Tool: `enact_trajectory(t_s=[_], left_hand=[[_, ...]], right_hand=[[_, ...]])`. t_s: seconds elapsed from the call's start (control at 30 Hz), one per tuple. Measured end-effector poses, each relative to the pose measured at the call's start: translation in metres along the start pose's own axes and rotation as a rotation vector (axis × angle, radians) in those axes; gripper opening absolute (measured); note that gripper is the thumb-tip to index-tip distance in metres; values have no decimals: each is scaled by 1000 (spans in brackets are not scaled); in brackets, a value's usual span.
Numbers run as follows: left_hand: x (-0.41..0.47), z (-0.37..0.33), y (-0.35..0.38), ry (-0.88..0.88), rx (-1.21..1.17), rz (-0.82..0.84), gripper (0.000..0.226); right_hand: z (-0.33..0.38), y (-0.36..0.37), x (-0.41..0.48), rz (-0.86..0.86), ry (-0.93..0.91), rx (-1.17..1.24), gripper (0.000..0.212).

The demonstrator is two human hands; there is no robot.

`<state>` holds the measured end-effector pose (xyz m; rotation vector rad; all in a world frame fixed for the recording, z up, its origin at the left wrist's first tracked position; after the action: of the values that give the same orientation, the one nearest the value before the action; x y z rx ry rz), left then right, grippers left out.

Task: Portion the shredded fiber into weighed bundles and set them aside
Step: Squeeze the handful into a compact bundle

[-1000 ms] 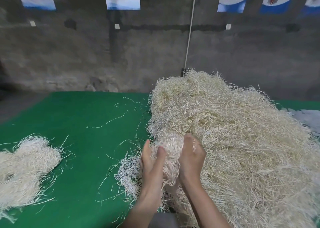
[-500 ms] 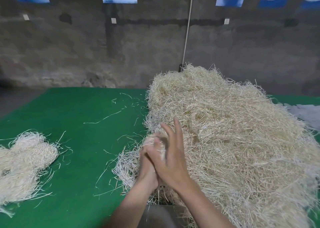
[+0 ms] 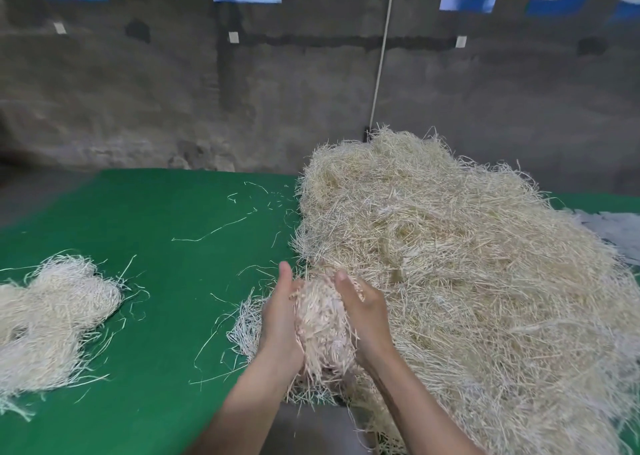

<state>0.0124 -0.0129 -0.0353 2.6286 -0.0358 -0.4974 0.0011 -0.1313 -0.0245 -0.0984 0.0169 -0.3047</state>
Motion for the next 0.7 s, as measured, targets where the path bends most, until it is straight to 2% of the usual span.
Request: enact_trajectory(t_s=[0.07, 0.13, 0.2, 0.27, 0.3, 0.37, 0.43, 0.57, 0.63, 0.7], left_hand=[[-1, 0, -3, -8, -126, 43, 81], [-7, 20, -2, -54, -87, 63, 88], [-10, 35, 7, -123, -73, 97, 77], [-2, 32, 10, -151, -96, 64, 62], [5, 26, 9, -135, -112, 20, 53], [17, 7, 1, 31, -25, -114, 37], [14, 1, -1, 173, 58, -200, 38], [-1, 30, 6, 30, 220, -180, 72], [8, 14, 5, 78, 216, -164, 53], [24, 1, -2, 127, 200, -226, 41]], right_hand=[[-7, -11, 3, -172, 26, 113, 83], [-11, -10, 5, -208, 28, 130, 78], [-9, -7, 3, -159, -13, 27, 65], [-6, -12, -5, -215, -157, -43, 44], [-1, -12, -17, -259, -252, -18, 38], [4, 2, -35, -256, -369, -57, 34], [11, 18, -39, -195, -436, -215, 31], [10, -13, 1, -316, -362, -309, 27], [4, -2, -8, -302, -385, -300, 20], [4, 27, -28, -203, -472, -327, 25]])
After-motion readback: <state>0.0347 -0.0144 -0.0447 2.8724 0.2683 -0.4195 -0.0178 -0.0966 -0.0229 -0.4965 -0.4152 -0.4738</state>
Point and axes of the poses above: each hand's wrist, its own x-axis towards the middle knuckle, its own y-axis out of the palm, z = x × y, the point moved 6 cm from there along x, towards the middle knuckle, and after that the axes turned 2 degrees about -z, right-handed, at the moved point
